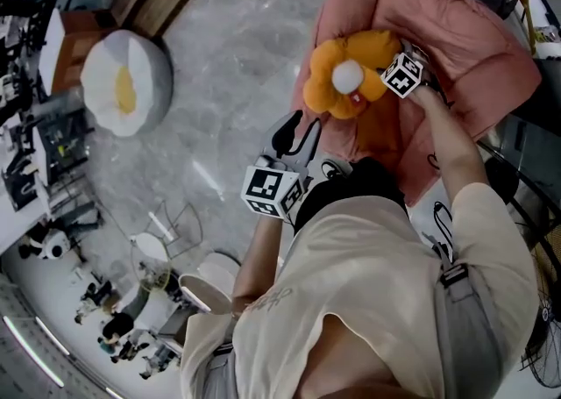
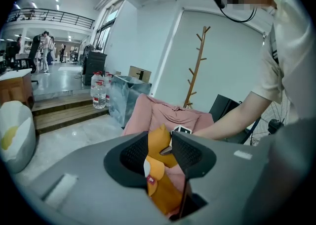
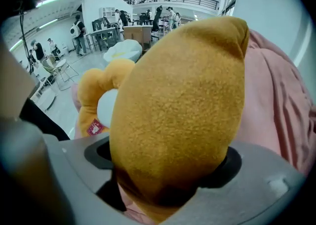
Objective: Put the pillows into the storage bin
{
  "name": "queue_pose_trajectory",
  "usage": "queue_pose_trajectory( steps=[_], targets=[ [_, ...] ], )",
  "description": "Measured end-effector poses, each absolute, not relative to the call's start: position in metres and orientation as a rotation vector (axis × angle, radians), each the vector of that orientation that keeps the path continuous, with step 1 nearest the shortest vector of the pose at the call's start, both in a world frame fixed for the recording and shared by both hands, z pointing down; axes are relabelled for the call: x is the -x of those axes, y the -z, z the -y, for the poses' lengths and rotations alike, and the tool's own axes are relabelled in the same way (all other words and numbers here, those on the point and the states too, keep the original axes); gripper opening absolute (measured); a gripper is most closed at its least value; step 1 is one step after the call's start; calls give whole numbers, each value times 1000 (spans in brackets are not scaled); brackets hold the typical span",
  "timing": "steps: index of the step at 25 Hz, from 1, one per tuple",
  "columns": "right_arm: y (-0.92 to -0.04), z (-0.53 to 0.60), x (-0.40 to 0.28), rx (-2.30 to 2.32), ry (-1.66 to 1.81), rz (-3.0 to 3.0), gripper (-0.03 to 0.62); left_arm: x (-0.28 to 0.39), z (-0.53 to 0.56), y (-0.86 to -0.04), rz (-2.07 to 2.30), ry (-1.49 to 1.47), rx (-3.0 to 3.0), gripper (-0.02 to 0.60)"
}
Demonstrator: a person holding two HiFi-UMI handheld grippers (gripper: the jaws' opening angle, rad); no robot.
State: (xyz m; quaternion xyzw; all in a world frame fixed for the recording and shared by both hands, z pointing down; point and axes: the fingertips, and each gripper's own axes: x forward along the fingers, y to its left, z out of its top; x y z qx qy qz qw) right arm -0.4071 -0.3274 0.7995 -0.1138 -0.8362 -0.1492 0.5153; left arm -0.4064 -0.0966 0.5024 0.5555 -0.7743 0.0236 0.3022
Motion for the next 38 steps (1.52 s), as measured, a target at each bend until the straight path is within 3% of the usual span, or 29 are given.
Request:
queue_pose_trajectory(
  steps=[3,7,13,23,38],
  targets=[
    [-788,320,391,217,356,2034,395,404,100,-498,2032,-32,-1519,161],
    [-764,318,363,154,390,2061,370,401,110,-489,2004,-1,-1627,156],
    [-742,290,291,22,59,2080,370,383,93,-488,1953,2,-1749,150],
    [-647,262,177,-571,-333,2269,380,357,52,-483,1850,-55,-1992,133],
    [-603,155,-86,-1125,-422,2058,392,240,36,-522,1380,-38,-2266,133]
  ],
)
